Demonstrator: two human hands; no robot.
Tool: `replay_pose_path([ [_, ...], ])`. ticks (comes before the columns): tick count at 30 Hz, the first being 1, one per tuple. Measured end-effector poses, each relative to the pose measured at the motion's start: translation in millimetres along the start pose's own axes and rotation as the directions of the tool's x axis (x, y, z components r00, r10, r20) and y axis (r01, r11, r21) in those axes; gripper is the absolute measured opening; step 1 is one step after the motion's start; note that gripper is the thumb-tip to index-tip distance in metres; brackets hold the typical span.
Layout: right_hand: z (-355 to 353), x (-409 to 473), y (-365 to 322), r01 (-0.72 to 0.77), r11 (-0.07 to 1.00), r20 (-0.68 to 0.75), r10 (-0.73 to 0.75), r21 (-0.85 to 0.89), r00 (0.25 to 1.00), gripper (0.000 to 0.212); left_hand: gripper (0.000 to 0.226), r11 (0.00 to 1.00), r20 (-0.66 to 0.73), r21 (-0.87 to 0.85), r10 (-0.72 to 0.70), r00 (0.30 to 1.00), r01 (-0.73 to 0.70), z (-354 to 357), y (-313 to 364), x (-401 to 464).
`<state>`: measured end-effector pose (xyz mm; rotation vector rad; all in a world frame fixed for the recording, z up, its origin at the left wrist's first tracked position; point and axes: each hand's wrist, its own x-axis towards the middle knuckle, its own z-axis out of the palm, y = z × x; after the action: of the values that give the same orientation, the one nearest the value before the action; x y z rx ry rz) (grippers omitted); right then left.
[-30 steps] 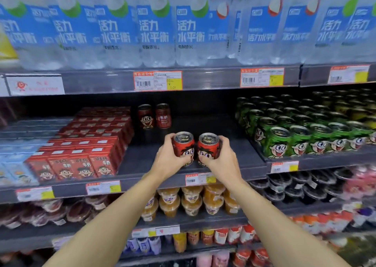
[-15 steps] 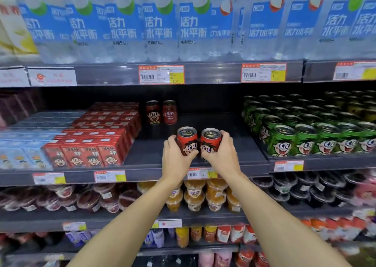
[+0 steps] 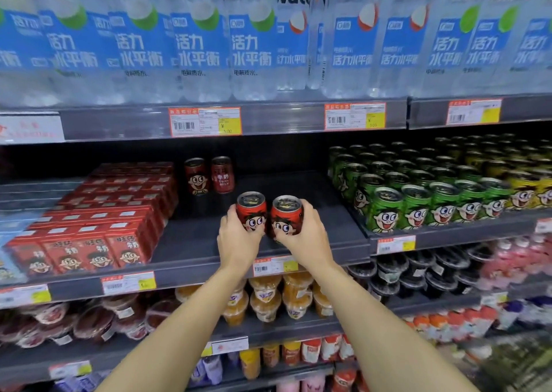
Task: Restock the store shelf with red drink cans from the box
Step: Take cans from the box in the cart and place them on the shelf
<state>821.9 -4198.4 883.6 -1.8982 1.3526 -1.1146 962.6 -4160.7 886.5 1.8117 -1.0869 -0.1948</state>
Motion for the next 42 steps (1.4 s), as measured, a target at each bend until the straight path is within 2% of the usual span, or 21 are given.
replay_pose_path([
  [7,-1,0,4,0.025,0.999,-0.006,-0.025,-0.024,1.0,0.081,0.053,0.99,0.023,0.091,-0.114,0.993,0.111,14,11,37],
  [15,-2,7,9,0.065,0.992,0.019,-0.063,-0.111,0.998,0.086,0.048,0.975,0.018,0.028,-0.219,0.976,0.218,29,18,74],
  [19,1,5,10,0.086,0.989,-0.008,-0.087,-0.118,0.996,0.085,0.046,0.956,0.016,-0.115,-0.272,0.962,0.272,43,14,101],
  [21,3,4,11,0.088,0.989,-0.024,-0.092,-0.118,0.995,0.08,0.05,0.95,0.008,-0.121,-0.289,0.957,0.287,48,13,112],
  [27,5,5,16,0.102,0.989,-0.039,-0.107,-0.111,0.994,0.078,0.053,0.974,-0.049,-0.079,-0.217,0.975,0.213,63,12,132],
  [33,9,3,20,0.116,0.988,-0.068,-0.123,-0.102,0.99,0.076,0.056,0.981,-0.082,0.021,-0.19,0.978,0.193,76,14,144],
  [42,11,4,24,0.137,0.985,-0.067,-0.144,-0.103,0.987,0.078,0.068,0.979,-0.082,0.079,-0.182,0.98,0.188,85,16,161],
])
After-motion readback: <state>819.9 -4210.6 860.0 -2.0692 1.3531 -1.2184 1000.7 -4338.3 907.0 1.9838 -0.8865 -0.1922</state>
